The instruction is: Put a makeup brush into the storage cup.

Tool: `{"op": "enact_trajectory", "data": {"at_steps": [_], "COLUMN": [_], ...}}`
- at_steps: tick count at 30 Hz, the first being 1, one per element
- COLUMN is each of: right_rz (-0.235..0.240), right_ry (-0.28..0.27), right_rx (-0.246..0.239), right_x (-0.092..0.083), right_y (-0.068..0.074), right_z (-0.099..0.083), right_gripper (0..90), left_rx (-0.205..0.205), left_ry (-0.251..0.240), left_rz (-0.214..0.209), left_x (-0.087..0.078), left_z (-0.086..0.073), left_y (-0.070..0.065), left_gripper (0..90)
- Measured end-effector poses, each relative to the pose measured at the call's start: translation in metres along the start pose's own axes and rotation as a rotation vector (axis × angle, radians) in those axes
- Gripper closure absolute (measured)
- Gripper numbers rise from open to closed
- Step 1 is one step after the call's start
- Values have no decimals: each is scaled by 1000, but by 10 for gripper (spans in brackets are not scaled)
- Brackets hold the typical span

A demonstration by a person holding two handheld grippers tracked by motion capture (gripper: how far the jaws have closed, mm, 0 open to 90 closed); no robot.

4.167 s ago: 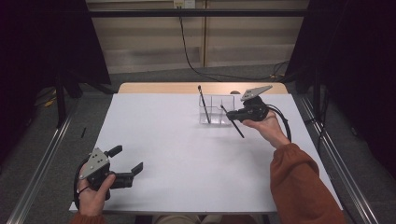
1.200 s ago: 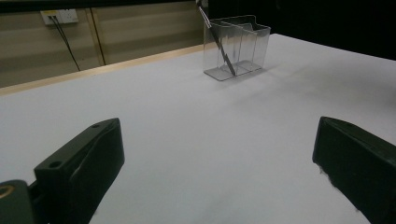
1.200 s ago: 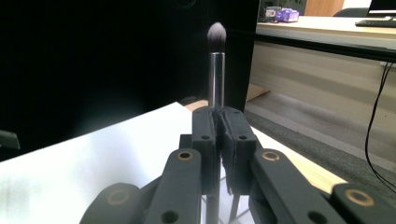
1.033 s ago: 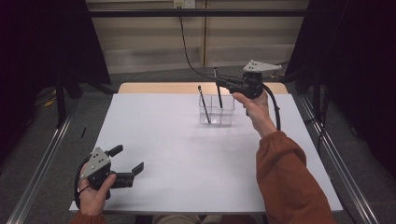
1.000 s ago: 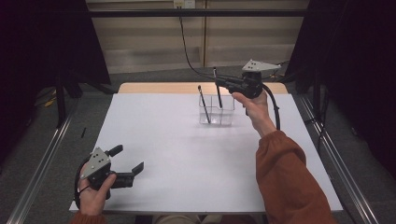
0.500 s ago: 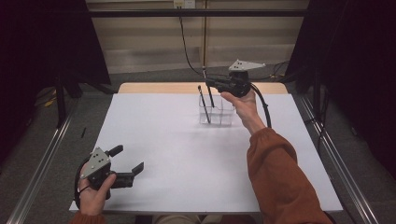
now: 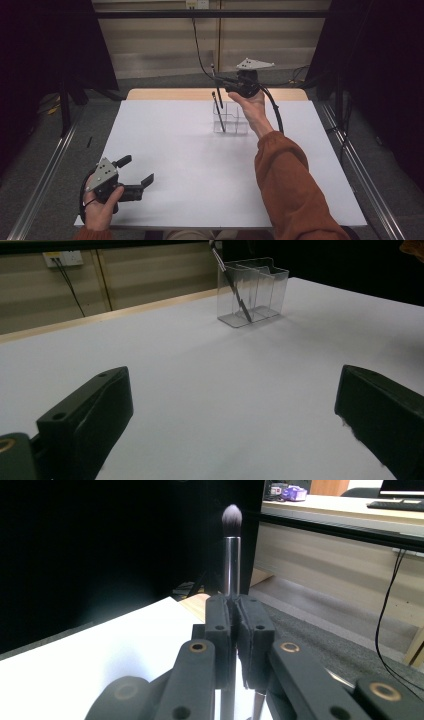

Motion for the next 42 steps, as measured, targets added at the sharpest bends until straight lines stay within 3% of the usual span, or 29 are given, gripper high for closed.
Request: {"op": "enact_trajectory", "data": {"at_steps": [19, 42], "right_rz": [-20, -31], "right_ry": [16, 40], "right_rx": [-4, 34], "right_x": [13, 15], "right_y": [-9, -22], "right_z": [-23, -55], "right_gripper": [841, 841], "left_rx": [-10, -8], "left_ry": [-7, -8], "left_rz": [14, 28], "left_x": [-1, 2], "left_z": [0, 1], "left_y": [1, 6], "left_gripper": [21, 20]}}
Point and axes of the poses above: each handheld gripper's, and its own axes: x roughly forward along the jaws, z roughly out of its top, y roughly to its left, the point moved 9 cm from there along x, roughly forward along the jaws, and after that the axes turned 15 degrees about x, right-handed, at the moved point
